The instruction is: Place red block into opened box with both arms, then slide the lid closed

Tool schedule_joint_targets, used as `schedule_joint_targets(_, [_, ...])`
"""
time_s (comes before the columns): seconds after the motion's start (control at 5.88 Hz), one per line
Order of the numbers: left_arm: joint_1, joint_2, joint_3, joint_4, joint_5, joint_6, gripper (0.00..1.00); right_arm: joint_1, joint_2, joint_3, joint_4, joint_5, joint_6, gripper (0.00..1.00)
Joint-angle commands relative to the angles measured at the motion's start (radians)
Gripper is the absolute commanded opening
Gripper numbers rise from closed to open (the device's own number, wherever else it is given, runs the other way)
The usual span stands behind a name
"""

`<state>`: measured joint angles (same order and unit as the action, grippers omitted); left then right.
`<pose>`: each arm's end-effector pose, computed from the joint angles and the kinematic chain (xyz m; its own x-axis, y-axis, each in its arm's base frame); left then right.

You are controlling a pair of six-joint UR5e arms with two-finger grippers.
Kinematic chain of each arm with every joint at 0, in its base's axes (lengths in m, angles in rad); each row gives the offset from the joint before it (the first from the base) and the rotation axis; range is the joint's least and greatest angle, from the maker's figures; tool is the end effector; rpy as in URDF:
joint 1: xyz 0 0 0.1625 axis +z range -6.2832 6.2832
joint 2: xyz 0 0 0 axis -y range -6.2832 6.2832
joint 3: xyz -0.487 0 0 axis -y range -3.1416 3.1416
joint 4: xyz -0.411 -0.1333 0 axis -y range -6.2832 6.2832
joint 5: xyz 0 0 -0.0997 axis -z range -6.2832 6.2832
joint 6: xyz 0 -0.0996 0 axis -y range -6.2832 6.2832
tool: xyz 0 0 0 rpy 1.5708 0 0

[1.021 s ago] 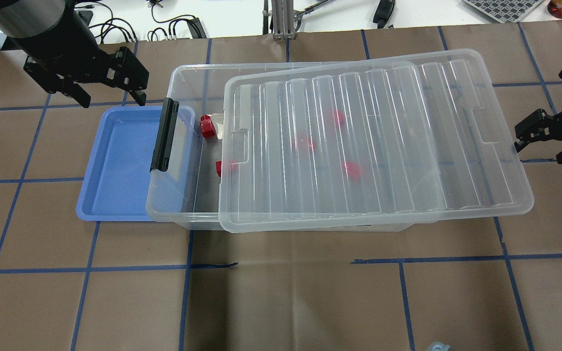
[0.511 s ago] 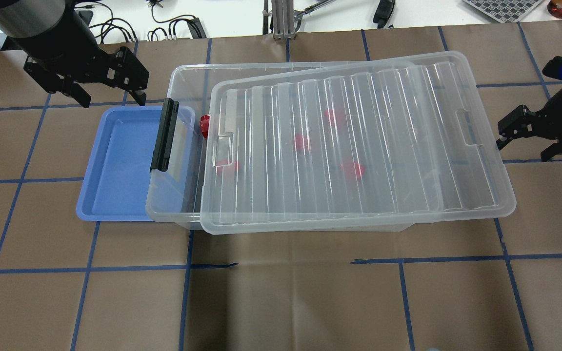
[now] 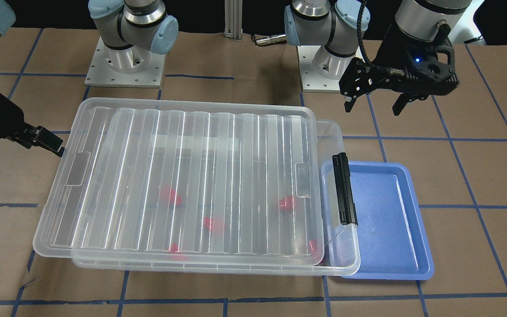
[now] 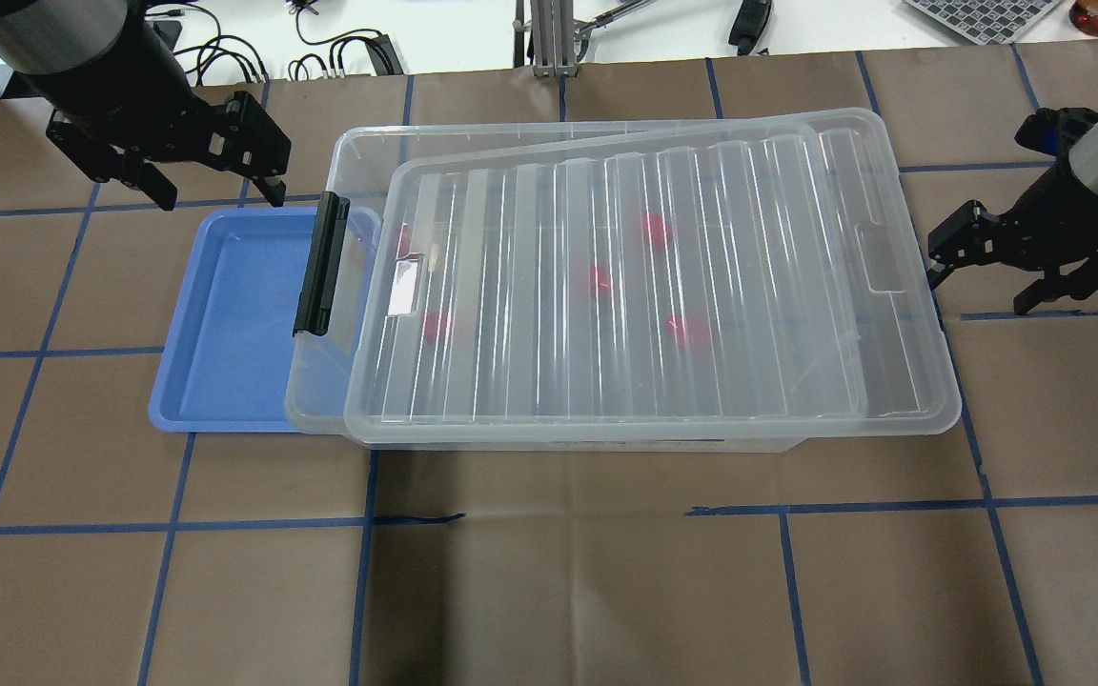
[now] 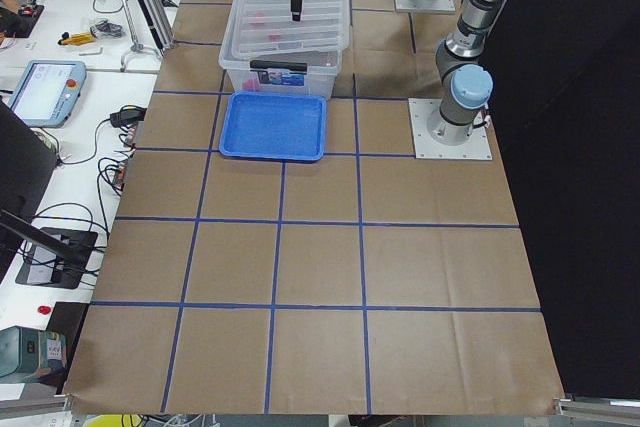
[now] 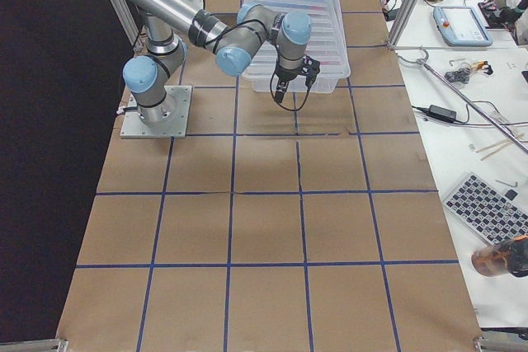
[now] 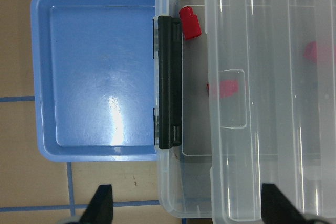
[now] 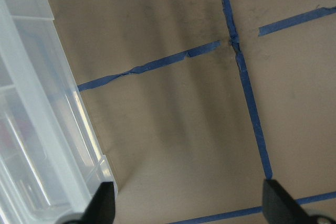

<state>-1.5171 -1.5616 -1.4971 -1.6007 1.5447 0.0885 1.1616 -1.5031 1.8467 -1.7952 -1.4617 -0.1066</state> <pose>-0.1083 -0.5165 0.5894 -0.9991 0.0361 0.0213 0.0348 0.9979 -0.0551 -0.0695 -0.5226 0.3998 -0.9437 0.3082 -0.1201 0.2963 0.9491 0.1067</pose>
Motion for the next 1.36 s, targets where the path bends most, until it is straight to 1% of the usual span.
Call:
schedule_joint_targets(0.0, [0.0, 0.0, 0.0, -0.001, 0.0, 0.0, 0.98, 0.052, 0.0, -0.001, -0.001, 0.001, 0.08, 1.0])
schedule_joint_targets(0.51, [0.0, 0.0, 0.0, -0.001, 0.0, 0.0, 0.99, 0.066, 0.0, -0.004, -0.001, 0.017, 0.102, 1.0])
schedule_joint_targets(0.68, [0.0, 0.0, 0.0, -0.001, 0.0, 0.0, 0.99, 0.064, 0.001, -0.017, -0.004, 0.006, 0.087, 1.0])
schedule_joint_targets(0.85, [0.0, 0.0, 0.0, -0.001, 0.0, 0.0, 0.99, 0.064, 0.003, -0.056, -0.004, -0.002, 0.035, 1.0])
schedule_joint_targets(1.02, [0.0, 0.0, 0.0, -0.001, 0.0, 0.0, 0.99, 0.064, 0.001, -0.126, 0.0, -0.049, -0.02, 1.0])
schedule_joint_targets(1.19, [0.0, 0.0, 0.0, -0.001, 0.0, 0.0, 0.99, 0.064, -0.011, -0.201, 0.049, -0.052, -0.03, 1.0])
